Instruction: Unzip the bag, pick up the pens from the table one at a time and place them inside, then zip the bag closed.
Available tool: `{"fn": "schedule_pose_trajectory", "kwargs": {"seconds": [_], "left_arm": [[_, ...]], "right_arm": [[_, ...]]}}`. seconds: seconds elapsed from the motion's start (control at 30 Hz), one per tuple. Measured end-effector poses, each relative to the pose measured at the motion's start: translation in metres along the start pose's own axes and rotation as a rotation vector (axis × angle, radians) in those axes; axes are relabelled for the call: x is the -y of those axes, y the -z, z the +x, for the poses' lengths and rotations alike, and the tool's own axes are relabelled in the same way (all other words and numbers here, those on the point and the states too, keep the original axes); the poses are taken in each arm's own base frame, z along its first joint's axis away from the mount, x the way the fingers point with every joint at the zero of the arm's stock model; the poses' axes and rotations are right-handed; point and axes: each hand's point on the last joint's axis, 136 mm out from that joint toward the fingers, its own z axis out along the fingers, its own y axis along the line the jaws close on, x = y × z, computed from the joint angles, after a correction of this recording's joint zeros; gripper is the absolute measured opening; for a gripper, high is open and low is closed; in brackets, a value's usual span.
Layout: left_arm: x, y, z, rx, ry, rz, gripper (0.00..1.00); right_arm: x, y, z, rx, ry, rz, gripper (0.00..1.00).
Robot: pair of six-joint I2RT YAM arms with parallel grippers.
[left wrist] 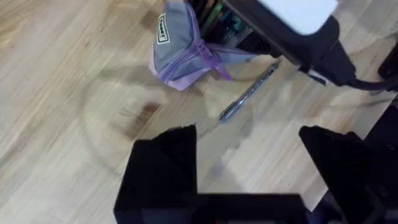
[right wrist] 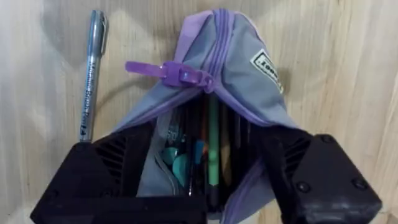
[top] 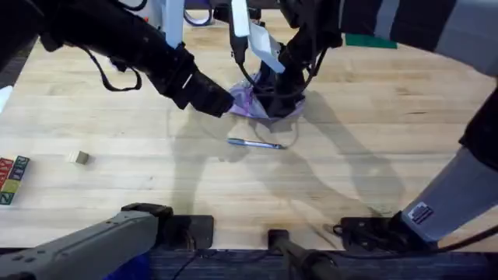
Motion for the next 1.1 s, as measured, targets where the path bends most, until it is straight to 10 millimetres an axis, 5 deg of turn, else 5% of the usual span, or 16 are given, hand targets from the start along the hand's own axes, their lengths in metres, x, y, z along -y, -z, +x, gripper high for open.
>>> {"fn": "schedule_pose_trajectory", "kwargs": {"seconds": [0.23,0.63,1.1], "left_arm": [[0.000,0.000,0.000,0.000,0.000,0.000,0.994],[0.000,0.000,0.000,0.001,-0.001,-0.001,0.994],[-0.012,0.000,0.000,-0.013,-0.015,-0.061,0.993]], "right_arm": [[-0.002,0.009,-0.006,0.012,-0.091,0.011,0.995],[-0.011,0.093,-0.051,0.172,-0.289,0.146,0.996],[-0.006,0.111,-0.025,0.066,-0.537,0.266,0.996]]}}
